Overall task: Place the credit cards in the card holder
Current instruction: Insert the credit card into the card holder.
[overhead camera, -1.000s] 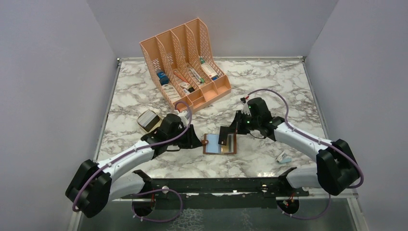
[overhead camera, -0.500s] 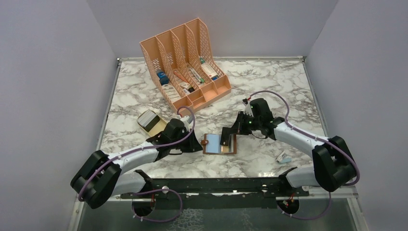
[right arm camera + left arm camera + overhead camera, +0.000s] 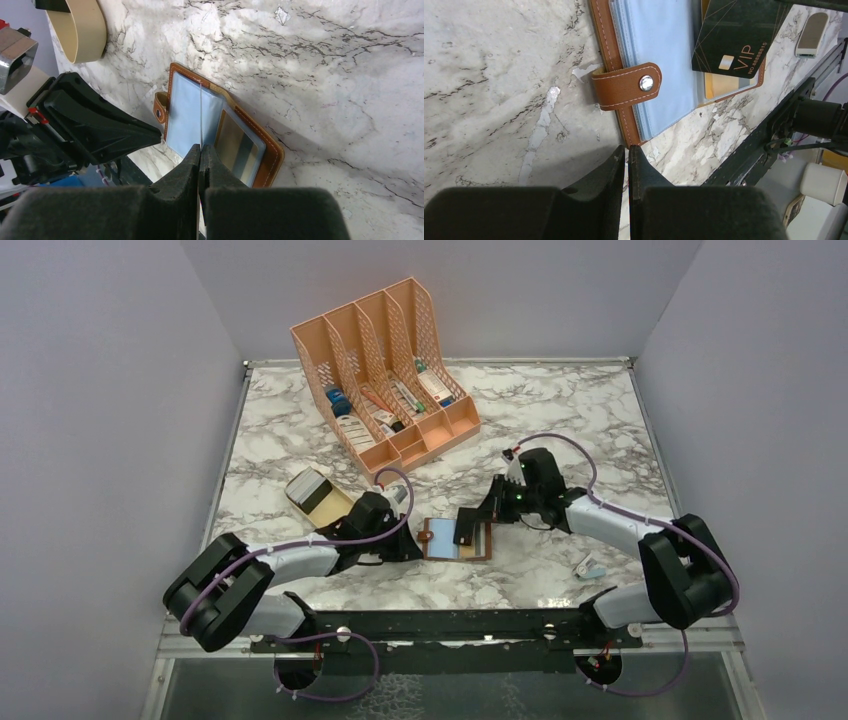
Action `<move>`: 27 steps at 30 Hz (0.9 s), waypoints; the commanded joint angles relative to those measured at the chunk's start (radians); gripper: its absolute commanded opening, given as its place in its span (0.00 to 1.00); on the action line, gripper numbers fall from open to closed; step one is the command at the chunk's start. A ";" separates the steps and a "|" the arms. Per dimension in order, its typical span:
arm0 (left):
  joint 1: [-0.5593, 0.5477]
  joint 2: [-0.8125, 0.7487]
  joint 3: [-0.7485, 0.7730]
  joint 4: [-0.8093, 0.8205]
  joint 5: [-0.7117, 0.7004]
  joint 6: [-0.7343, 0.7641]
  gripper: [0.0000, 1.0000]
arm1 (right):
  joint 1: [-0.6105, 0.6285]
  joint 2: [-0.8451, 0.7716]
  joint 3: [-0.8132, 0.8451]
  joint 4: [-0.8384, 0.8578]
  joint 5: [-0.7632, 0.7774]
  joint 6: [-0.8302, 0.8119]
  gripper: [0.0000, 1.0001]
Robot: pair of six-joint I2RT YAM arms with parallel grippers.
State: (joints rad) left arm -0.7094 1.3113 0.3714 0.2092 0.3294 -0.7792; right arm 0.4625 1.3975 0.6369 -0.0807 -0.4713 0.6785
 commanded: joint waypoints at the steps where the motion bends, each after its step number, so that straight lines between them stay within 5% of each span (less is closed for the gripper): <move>1: -0.008 0.004 -0.012 0.039 -0.030 0.004 0.10 | -0.004 0.026 -0.031 0.076 -0.045 0.018 0.01; 27: -0.011 0.018 -0.009 0.034 -0.037 0.008 0.10 | -0.004 0.119 -0.095 0.119 -0.093 0.006 0.01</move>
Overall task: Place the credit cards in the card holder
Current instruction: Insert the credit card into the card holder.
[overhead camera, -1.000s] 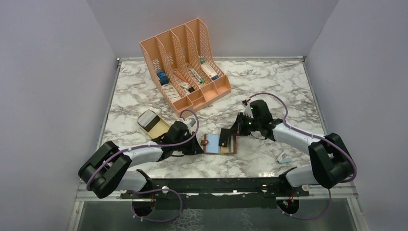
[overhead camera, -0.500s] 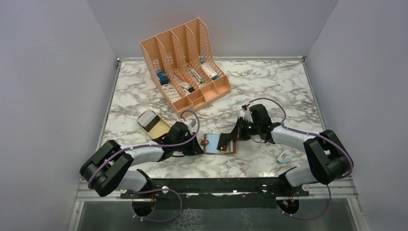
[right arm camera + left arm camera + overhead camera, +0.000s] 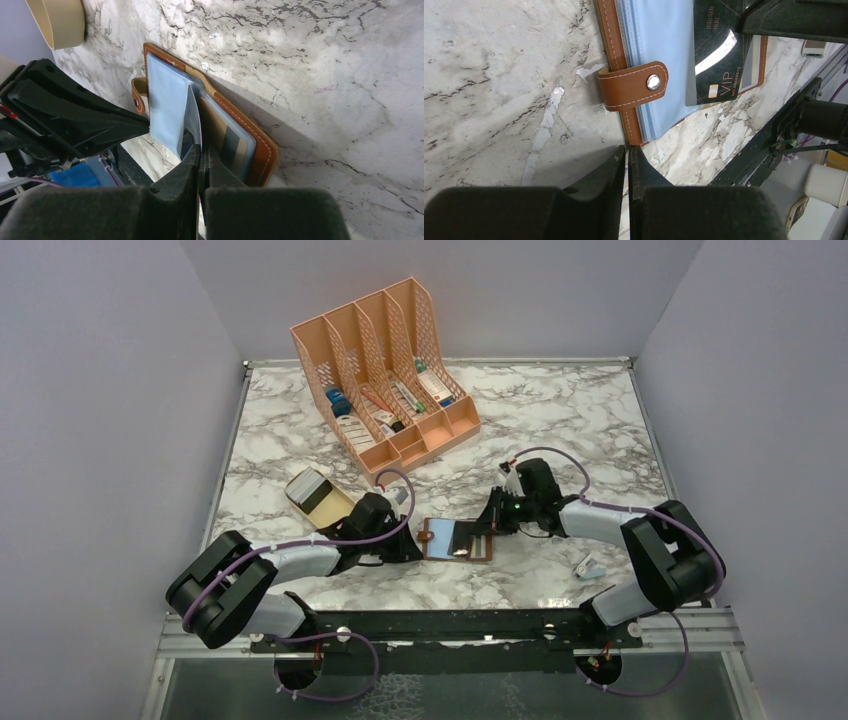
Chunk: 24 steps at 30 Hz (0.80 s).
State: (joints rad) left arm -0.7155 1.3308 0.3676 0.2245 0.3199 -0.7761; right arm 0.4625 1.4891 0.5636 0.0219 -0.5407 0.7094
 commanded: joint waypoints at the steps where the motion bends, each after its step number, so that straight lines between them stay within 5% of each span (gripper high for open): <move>1: -0.004 -0.002 -0.003 0.017 -0.027 0.006 0.11 | -0.004 0.030 -0.024 0.020 -0.030 -0.026 0.01; 24: -0.033 -0.033 -0.015 0.024 -0.033 -0.026 0.10 | 0.005 0.110 0.072 -0.015 -0.042 -0.065 0.01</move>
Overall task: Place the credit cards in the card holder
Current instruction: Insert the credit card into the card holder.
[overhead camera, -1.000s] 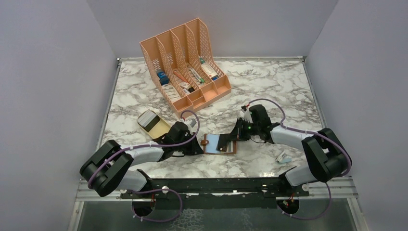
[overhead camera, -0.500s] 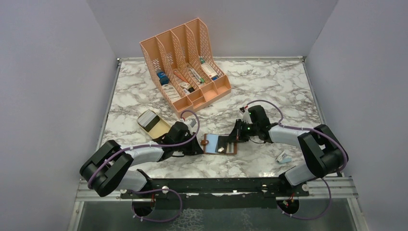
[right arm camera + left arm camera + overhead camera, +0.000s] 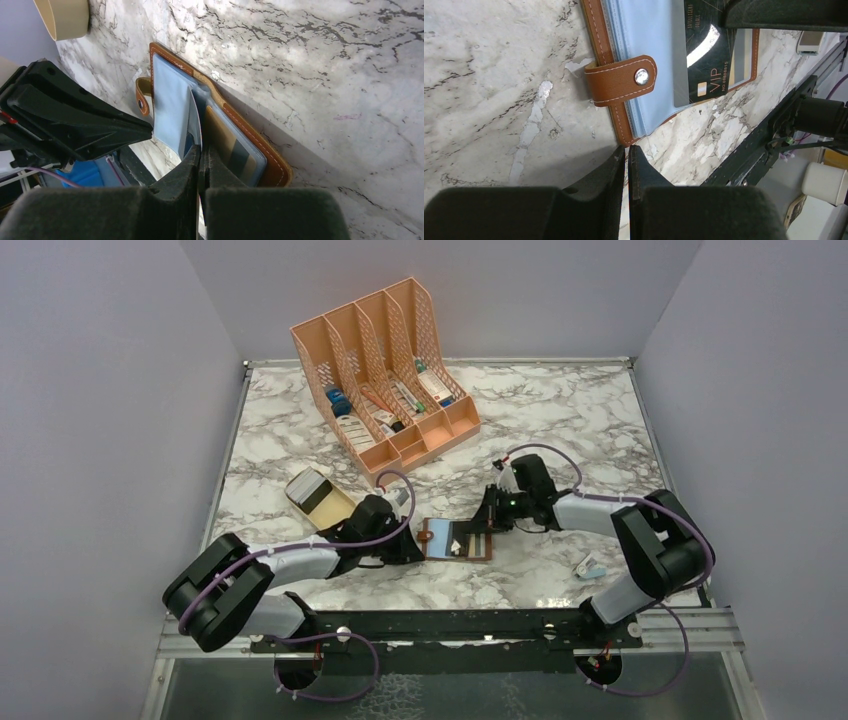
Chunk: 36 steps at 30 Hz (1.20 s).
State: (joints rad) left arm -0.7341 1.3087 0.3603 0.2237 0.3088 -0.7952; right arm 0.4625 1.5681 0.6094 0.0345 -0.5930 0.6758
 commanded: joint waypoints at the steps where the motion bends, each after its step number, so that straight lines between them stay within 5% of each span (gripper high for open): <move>1: -0.017 -0.008 -0.006 0.024 -0.022 -0.007 0.10 | 0.008 0.036 0.031 -0.030 0.011 -0.033 0.02; 6: -0.028 -0.002 0.015 0.023 -0.009 -0.007 0.11 | 0.021 0.062 0.058 -0.061 0.029 -0.044 0.08; 10: -0.036 -0.008 0.009 0.023 -0.023 -0.010 0.11 | 0.027 0.056 0.081 -0.123 0.067 -0.077 0.02; 26: -0.039 0.002 0.005 0.017 -0.029 -0.010 0.11 | 0.042 0.113 0.137 -0.175 0.044 -0.126 0.02; 36: -0.056 -0.041 -0.009 0.027 -0.039 -0.053 0.11 | 0.050 0.003 0.179 -0.323 0.210 -0.087 0.39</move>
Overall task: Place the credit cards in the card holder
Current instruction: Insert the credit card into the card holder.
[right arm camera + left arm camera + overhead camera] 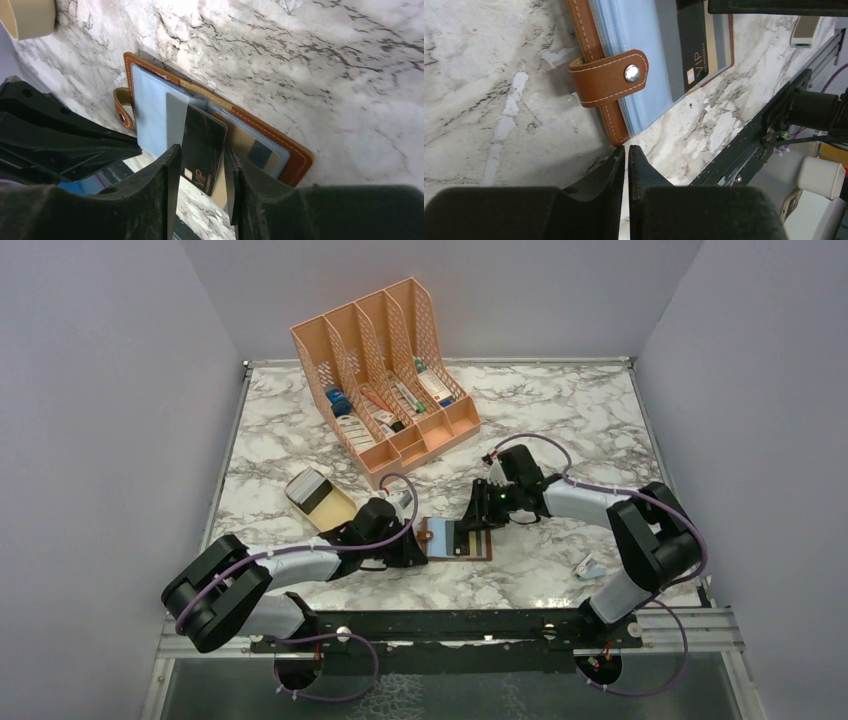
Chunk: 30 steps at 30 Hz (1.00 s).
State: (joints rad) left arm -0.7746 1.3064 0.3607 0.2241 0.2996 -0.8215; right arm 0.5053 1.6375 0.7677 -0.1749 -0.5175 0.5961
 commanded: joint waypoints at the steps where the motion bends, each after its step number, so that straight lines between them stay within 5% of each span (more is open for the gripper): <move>1: -0.017 -0.044 -0.011 0.027 -0.034 -0.029 0.11 | 0.007 -0.083 0.023 -0.131 0.148 -0.008 0.43; 7: -0.021 -0.049 -0.013 0.027 -0.049 -0.028 0.11 | 0.014 -0.151 0.008 -0.150 0.127 0.004 0.55; 30: -0.022 0.009 -0.005 -0.011 -0.142 -0.015 0.10 | 0.131 -0.066 -0.020 -0.026 0.116 0.119 0.55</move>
State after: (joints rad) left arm -0.7925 1.2896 0.3584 0.2142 0.1860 -0.8505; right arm 0.6178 1.5459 0.7460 -0.2432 -0.4229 0.6952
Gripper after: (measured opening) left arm 0.105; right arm 0.554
